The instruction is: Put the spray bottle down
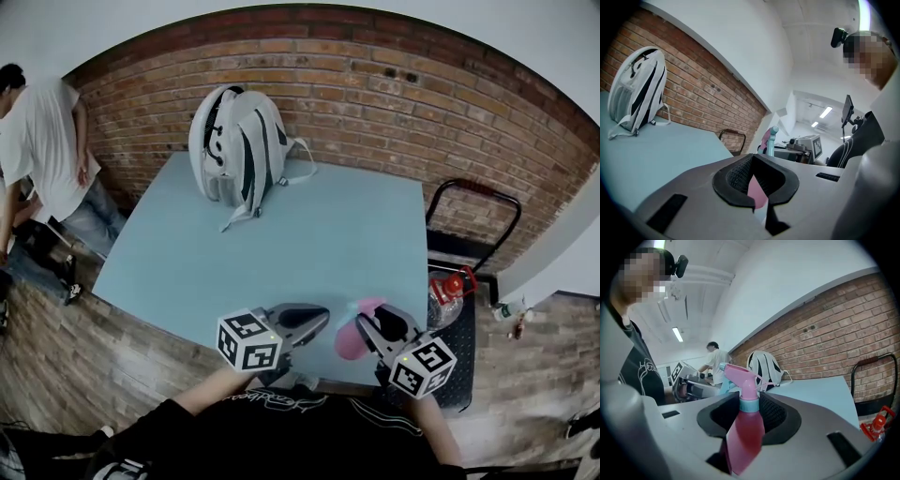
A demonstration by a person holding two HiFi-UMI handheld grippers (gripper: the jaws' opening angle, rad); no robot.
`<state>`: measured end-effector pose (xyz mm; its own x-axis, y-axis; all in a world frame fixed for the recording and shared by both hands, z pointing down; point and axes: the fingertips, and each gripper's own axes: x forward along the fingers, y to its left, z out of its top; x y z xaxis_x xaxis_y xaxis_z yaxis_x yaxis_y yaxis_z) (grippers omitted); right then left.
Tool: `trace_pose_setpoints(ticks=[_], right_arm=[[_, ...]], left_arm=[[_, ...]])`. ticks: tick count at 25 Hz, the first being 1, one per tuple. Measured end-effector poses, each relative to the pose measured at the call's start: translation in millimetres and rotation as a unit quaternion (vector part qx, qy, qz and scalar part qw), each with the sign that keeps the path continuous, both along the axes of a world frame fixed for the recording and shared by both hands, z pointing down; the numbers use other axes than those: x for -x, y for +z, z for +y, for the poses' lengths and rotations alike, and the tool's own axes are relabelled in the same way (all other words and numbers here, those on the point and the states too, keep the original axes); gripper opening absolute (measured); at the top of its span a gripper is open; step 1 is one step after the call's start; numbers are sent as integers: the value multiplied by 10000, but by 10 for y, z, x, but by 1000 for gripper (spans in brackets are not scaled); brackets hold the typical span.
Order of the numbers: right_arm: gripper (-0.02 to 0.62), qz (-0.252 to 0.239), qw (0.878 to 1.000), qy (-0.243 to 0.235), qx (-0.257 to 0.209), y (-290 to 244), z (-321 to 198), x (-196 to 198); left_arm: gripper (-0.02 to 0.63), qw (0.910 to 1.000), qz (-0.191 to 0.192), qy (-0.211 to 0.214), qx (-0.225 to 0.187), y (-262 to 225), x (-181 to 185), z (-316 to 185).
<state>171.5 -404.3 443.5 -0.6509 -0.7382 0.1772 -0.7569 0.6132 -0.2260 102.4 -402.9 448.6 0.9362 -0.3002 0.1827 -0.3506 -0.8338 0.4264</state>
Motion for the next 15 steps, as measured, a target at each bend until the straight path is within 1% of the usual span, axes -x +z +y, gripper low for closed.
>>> trace_pose_setpoints(ticks=[6,11,15], right_arm=[[135,261,9993,75,-251,-17,-369,16],[135,424,9985,206,-278,98,-599,8],[135,766,9953,443,-392,271,-794,-63]], left_arm=[[8,9999,-38,-127,-41,-23,87,-277],[8,9995,-28,-277,119,41,105,-463],[8,9993,-54,-325,202,80,103,-559]])
